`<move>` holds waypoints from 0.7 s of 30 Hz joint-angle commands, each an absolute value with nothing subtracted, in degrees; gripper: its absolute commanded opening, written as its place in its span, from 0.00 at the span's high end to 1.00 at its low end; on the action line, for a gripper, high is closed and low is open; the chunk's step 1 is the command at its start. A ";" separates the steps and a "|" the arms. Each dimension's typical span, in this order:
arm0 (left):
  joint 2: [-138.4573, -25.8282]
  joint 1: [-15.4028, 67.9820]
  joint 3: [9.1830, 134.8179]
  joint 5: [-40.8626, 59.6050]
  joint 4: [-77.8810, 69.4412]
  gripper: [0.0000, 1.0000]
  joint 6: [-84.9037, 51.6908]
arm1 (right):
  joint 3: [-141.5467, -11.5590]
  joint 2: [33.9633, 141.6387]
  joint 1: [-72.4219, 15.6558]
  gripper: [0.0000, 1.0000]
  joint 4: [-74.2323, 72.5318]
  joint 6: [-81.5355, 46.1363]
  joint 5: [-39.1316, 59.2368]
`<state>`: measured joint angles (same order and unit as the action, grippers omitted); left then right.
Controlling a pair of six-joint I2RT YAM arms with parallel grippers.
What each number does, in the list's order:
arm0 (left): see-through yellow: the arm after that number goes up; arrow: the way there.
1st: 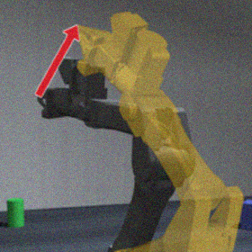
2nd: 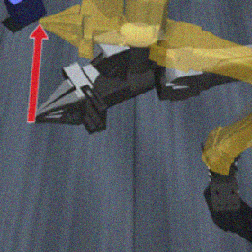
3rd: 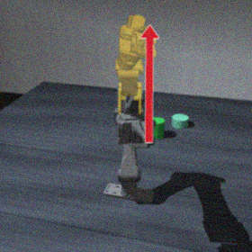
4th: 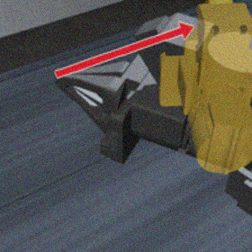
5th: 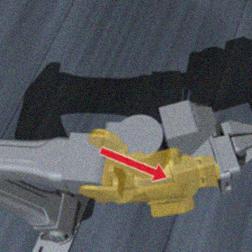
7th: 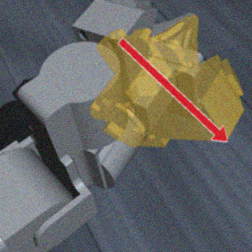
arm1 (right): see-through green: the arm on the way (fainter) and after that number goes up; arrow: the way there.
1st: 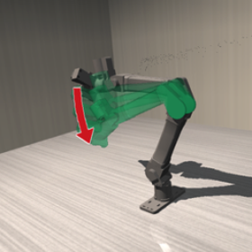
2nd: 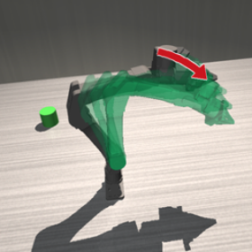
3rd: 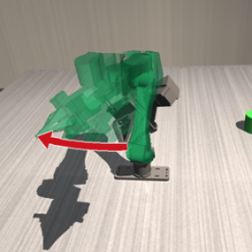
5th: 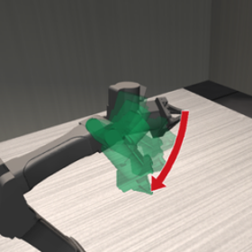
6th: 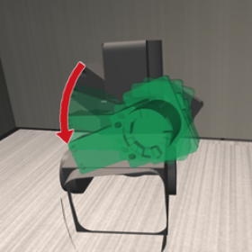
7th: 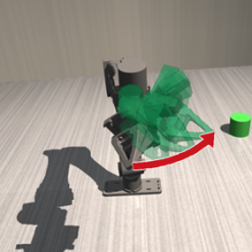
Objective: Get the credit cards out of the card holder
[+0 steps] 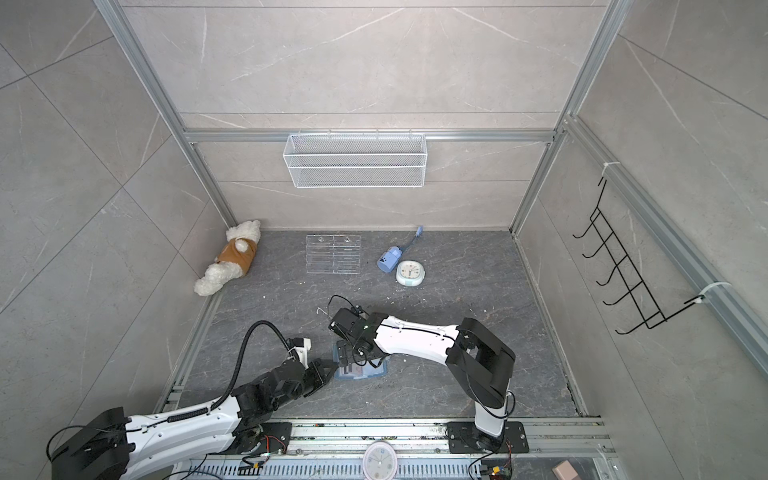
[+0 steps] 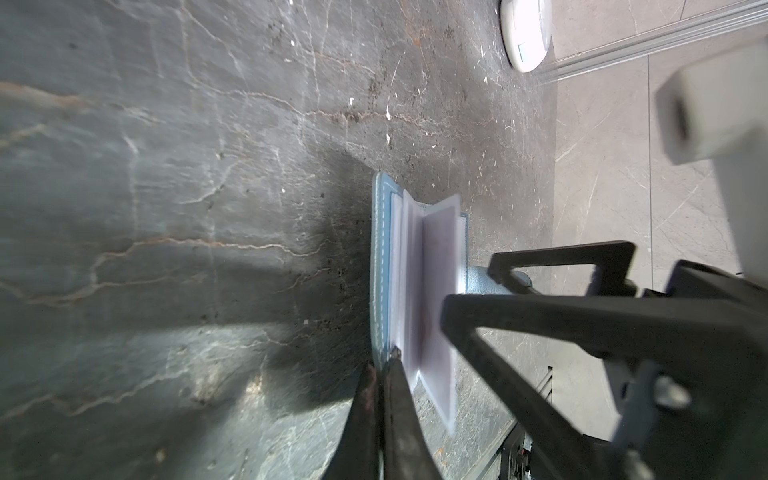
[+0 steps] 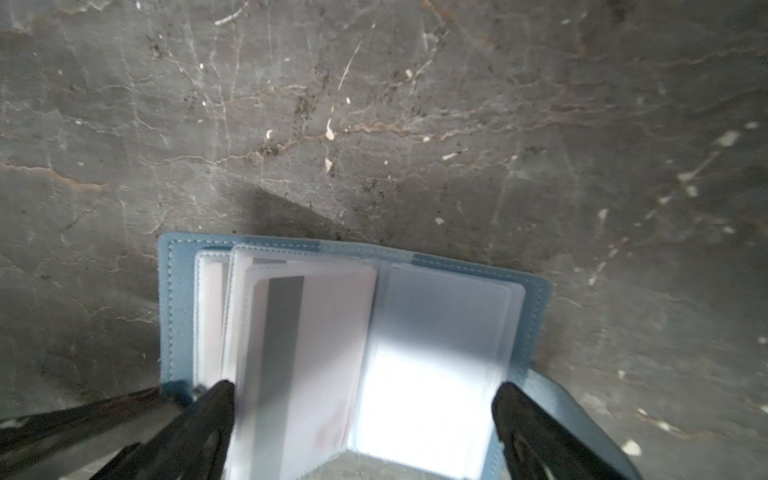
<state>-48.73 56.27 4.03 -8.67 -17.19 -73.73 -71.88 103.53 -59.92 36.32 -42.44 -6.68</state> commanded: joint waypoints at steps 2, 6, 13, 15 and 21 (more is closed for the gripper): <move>-49.21 56.43 4.74 -9.47 -18.54 1.00 -73.64 | -69.09 98.87 -58.89 0.02 39.94 -43.41 -10.23; -49.88 56.43 5.16 -9.45 -18.43 1.00 -73.33 | -64.99 93.96 -57.27 0.02 41.43 -43.85 -11.79; -50.28 56.43 8.77 -9.35 -12.29 0.96 -72.33 | -52.44 80.05 -51.37 0.01 41.50 -43.69 -12.13; -49.82 56.43 9.09 -9.92 -10.99 0.70 -72.53 | -50.77 76.53 -50.49 0.00 42.17 -43.52 -11.96; -44.93 56.43 14.40 -12.97 3.10 0.38 -72.16 | -49.55 69.11 -49.07 0.00 44.14 -42.12 -9.66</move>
